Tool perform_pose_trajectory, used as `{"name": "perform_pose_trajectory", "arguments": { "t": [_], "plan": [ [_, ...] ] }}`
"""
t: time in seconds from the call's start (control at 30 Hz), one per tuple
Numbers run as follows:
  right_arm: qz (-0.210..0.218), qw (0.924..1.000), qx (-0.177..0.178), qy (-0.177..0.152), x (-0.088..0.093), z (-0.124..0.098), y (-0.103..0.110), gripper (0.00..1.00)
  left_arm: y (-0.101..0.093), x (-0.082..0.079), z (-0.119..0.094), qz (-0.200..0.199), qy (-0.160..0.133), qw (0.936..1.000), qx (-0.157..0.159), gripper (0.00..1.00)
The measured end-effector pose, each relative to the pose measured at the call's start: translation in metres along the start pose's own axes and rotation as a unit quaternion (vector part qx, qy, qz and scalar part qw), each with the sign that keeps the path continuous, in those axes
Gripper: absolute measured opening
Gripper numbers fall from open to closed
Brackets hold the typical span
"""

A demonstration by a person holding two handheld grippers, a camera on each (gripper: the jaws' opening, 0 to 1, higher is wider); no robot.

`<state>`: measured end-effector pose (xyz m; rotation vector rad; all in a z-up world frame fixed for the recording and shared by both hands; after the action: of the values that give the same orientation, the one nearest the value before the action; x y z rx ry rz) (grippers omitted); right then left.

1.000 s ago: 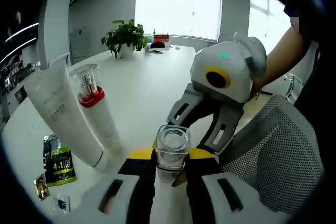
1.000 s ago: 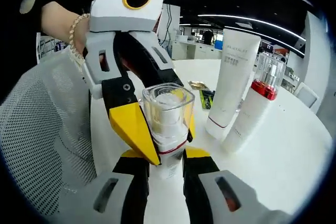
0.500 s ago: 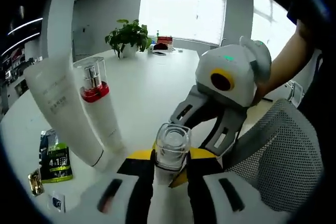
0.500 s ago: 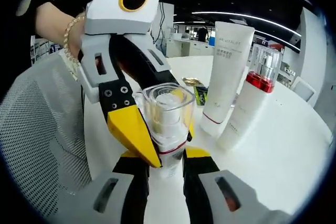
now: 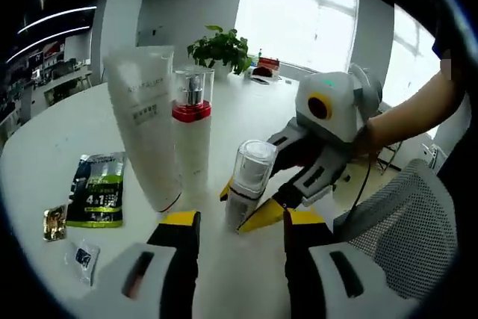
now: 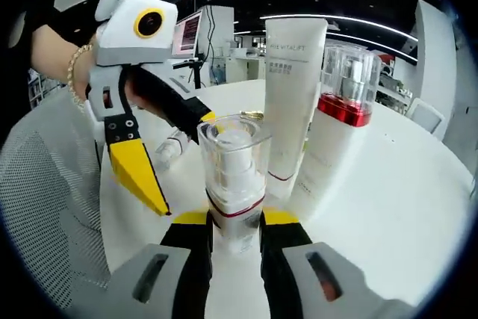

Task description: Arrange the skincare products in the storage area until every visible bottle or jar stands upright without overlapping.

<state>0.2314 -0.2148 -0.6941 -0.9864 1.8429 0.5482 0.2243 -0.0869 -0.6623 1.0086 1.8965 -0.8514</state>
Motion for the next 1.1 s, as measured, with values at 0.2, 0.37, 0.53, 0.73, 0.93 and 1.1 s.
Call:
{"name": "perform_pose_trajectory", "arguments": {
  "t": [0.2,0.37,0.53,0.73,0.93,1.1],
  "plan": [
    [-0.002,1.0000,0.004,0.001,0.000,0.003,-0.013,0.24,-0.006,0.011,-0.010,-0.019,0.004,0.9998,-0.009,0.41],
    [0.001,1.0000,0.008,-0.002,0.000,0.004,-0.016,0.24,-0.011,0.020,-0.015,-0.027,0.011,0.9996,-0.006,0.41],
    [0.004,1.0000,0.002,0.000,0.001,0.007,-0.016,0.24,-0.013,0.026,-0.019,-0.034,0.014,0.9993,-0.007,0.41],
    [0.001,1.0000,-0.007,0.004,0.003,0.009,-0.019,0.24,-0.013,0.027,-0.021,-0.033,0.016,0.9993,-0.007,0.41],
    [-0.007,0.9999,-0.013,0.007,0.003,0.011,-0.024,0.24,-0.011,0.025,-0.021,-0.033,0.013,0.9993,-0.009,0.41],
    [-0.009,0.9997,-0.018,0.010,0.002,0.012,-0.027,0.24,-0.010,0.025,-0.019,-0.032,0.014,0.9994,-0.007,0.41]
  ]
}}
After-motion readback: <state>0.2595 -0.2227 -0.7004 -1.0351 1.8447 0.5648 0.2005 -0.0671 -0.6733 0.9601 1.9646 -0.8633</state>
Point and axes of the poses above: the point that each gripper's makers call its tool centre point, and the gripper's own axes: z roughly forward along the fingers, y roughly to its left, x roughly out of its underside, the point moved 7 cm from there along -z, roughly backward along the fingers, and after that the axes turned 4 degrees about -y, right-handed, at the moved point
